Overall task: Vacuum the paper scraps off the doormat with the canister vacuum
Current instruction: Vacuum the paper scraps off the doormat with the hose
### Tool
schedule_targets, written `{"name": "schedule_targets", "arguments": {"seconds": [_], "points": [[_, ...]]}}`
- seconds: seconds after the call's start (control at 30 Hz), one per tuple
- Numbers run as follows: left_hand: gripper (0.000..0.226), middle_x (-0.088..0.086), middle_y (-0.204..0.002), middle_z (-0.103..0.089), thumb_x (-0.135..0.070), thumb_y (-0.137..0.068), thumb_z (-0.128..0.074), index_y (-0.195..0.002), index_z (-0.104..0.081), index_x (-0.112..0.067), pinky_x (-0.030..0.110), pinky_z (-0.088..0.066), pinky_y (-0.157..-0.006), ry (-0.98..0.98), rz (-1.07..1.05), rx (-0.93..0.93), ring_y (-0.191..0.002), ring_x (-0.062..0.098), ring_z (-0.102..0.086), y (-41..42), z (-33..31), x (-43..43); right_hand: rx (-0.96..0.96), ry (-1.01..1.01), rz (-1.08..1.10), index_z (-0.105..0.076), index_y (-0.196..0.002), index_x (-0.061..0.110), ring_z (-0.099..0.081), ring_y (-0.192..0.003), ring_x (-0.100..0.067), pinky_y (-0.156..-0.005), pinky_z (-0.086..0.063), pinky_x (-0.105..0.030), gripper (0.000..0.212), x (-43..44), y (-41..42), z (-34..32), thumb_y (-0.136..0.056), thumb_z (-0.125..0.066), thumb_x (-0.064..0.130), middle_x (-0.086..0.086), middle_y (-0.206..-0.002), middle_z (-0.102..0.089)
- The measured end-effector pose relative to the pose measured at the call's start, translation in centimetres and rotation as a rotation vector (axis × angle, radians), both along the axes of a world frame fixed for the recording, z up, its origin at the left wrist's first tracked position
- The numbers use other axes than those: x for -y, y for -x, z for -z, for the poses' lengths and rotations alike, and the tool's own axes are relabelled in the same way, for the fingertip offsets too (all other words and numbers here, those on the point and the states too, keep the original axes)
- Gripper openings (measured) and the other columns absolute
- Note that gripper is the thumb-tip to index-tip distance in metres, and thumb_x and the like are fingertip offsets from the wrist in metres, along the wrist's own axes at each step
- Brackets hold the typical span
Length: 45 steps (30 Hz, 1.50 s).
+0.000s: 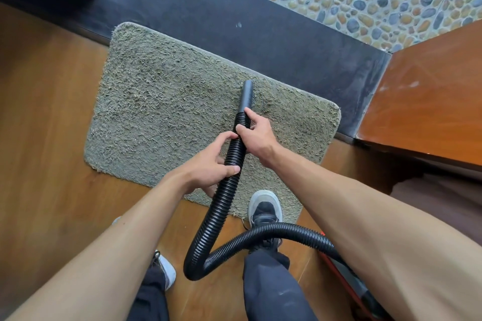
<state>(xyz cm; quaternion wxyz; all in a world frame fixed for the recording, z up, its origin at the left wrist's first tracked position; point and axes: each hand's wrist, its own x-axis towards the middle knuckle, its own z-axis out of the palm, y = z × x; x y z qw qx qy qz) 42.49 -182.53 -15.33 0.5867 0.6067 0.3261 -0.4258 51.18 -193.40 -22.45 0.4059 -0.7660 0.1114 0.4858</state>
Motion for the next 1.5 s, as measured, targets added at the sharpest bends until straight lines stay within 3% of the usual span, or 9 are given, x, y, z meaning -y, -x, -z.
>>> {"name": "schedule_targets", "arguments": {"seconds": [0.23,0.43,0.63,0.9,0.97,1.1,1.23,1.4,1.5], "points": [[0.070,0.005,-0.082,-0.060,-0.009,-0.096,-0.061,-0.144,-0.026,-0.047,0.035,-0.056,-0.050,0.024,-0.018,0.000,-0.054,0.002,-0.064,0.4,-0.6,-0.7,-0.039,-0.017,-0.034,-0.041,-0.148,0.026,-0.067,-0.104,-0.029,-0.091,-0.055,-0.053,0.079,-0.5,0.0,-0.3,-0.071,-0.057,0.032,-0.013,-0.122,-0.065],[0.070,0.007,-0.085,-0.061,-0.011,-0.095,-0.060,-0.143,-0.027,-0.048,0.048,-0.060,-0.059,-0.016,0.003,0.020,-0.075,0.019,-0.068,-1.5,-0.4,0.1,0.018,0.004,0.049,-0.041,-0.147,0.026,-0.068,-0.102,-0.027,-0.092,-0.055,-0.052,0.076,0.2,-1.2,-0.3,-0.073,-0.057,0.032,-0.010,-0.118,-0.067],[0.069,0.007,-0.084,-0.060,-0.010,-0.095,-0.061,-0.143,-0.027,-0.047,0.041,-0.060,-0.053,0.012,-0.009,0.001,-0.070,0.016,-0.066,-1.5,-0.5,0.8,-0.040,-0.040,-0.010,-0.038,-0.150,0.021,-0.067,-0.104,-0.026,-0.084,-0.059,-0.045,0.065,1.0,-2.1,-0.6,-0.089,-0.058,0.014,-0.014,-0.128,-0.062],[0.069,0.006,-0.084,-0.064,-0.012,-0.094,-0.062,-0.141,-0.028,-0.048,0.039,-0.058,-0.053,0.009,-0.026,-0.011,-0.063,0.012,-0.065,-0.3,-0.5,-0.2,-0.095,-0.075,-0.019,-0.040,-0.149,0.022,-0.066,-0.095,-0.024,-0.071,-0.062,-0.042,0.062,0.0,-1.5,-0.4,-0.090,-0.057,0.010,-0.013,-0.127,-0.061],[0.070,0.005,-0.084,-0.063,-0.012,-0.094,-0.062,-0.143,-0.027,-0.049,0.037,-0.057,-0.052,-0.001,-0.028,-0.006,-0.065,0.011,-0.066,-0.2,-0.6,0.1,-0.081,-0.069,-0.003,-0.038,-0.149,0.021,-0.066,-0.098,-0.025,-0.076,-0.061,-0.042,0.063,0.2,-1.4,-0.4,-0.090,-0.057,0.012,-0.013,-0.127,-0.061],[0.070,0.010,-0.092,-0.065,-0.014,-0.095,-0.061,-0.144,-0.027,-0.049,0.043,-0.061,-0.057,-0.052,0.015,0.003,-0.084,0.025,-0.072,-0.8,-0.6,1.6,-0.005,-0.005,0.111,-0.046,-0.143,0.021,-0.068,-0.100,-0.031,-0.088,-0.056,-0.054,0.061,1.8,-1.0,-0.4,-0.083,-0.059,0.020,-0.012,-0.113,-0.067],[0.071,0.010,-0.098,-0.065,-0.016,-0.093,-0.061,-0.145,-0.026,-0.048,0.048,-0.062,-0.057,-0.073,0.130,0.002,-0.083,0.029,-0.072,-0.9,-0.5,3.5,-0.015,0.040,0.207,-0.038,-0.150,0.021,-0.067,-0.107,-0.027,-0.093,-0.054,-0.052,0.069,4.4,0.3,-0.4,-0.084,-0.060,0.017,-0.011,-0.126,-0.064],[0.070,0.012,-0.099,-0.063,-0.016,-0.092,-0.061,-0.143,-0.025,-0.049,0.051,-0.061,-0.057,-0.044,0.172,-0.044,-0.082,0.033,-0.072,1.7,-1.2,3.8,-0.087,0.044,0.254,-0.037,-0.150,0.019,-0.068,-0.104,-0.028,-0.086,-0.058,-0.051,0.063,5.1,3.1,-1.1,-0.091,-0.057,0.007,-0.011,-0.123,-0.065],[0.069,0.008,-0.090,-0.061,-0.014,-0.093,-0.061,-0.143,-0.027,-0.046,0.048,-0.061,-0.056,-0.011,0.161,-0.072,-0.080,0.030,-0.071,4.2,-1.8,2.6,-0.156,0.034,0.280,-0.035,-0.151,0.019,-0.066,-0.093,-0.023,-0.066,-0.062,-0.034,0.062,4.3,6.1,-1.8,-0.094,-0.055,0.005,-0.012,-0.121,-0.064]]}}
